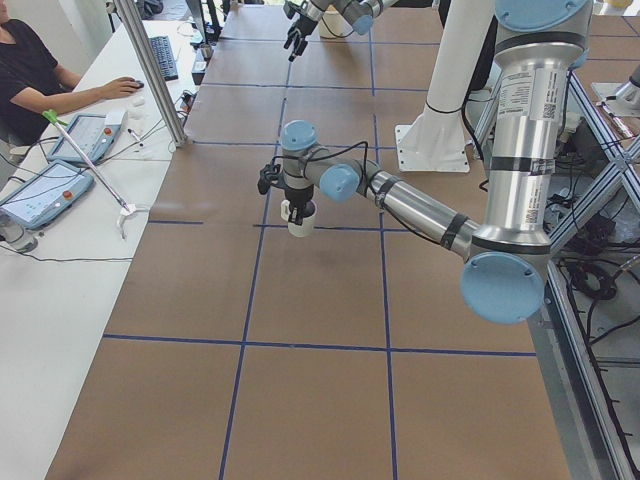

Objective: Left arm hands cup to right arm to dump lemon

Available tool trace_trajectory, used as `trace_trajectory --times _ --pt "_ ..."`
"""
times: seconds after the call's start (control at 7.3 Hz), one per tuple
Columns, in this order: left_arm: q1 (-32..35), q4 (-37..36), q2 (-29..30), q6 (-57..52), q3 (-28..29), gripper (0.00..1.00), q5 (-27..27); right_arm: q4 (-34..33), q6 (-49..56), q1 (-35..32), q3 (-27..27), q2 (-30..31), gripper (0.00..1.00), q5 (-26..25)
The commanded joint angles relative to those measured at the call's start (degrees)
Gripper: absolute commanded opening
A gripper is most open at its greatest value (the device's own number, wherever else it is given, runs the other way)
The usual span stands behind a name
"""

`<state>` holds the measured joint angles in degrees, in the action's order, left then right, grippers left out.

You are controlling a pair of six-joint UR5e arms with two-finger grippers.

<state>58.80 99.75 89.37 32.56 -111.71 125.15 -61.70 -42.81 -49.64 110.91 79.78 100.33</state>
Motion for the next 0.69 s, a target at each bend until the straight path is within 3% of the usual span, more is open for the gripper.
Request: trace_trajectory --times 0.0,0.14,0.27,0.41,0.55 --pt "0.35 11.88 -5.32 -0.84 7.87 0.02 0.01 -2.79 6.04 -12.27 0.01 5.54 1.0 17.12" --pt "0.35 14.22 -5.61 3.17 9.65 0.05 0.7 -7.77 7.72 -15.28 0.27 6.17 1.0 20.4" --pt "0.35 14.33 -5.78 6.34 10.11 0.15 5.23 -12.0 9.83 -16.53 0.36 5.91 1.0 23.13" --pt "0.35 14.34 -6.57 6.11 10.46 0.63 6.85 -12.3 10.11 -16.89 0.53 6.17 1.0 23.25" --pt "0.44 14.86 -8.23 5.93 10.55 1.0 6.86 -12.48 10.2 -17.15 0.53 7.13 1.0 23.33"
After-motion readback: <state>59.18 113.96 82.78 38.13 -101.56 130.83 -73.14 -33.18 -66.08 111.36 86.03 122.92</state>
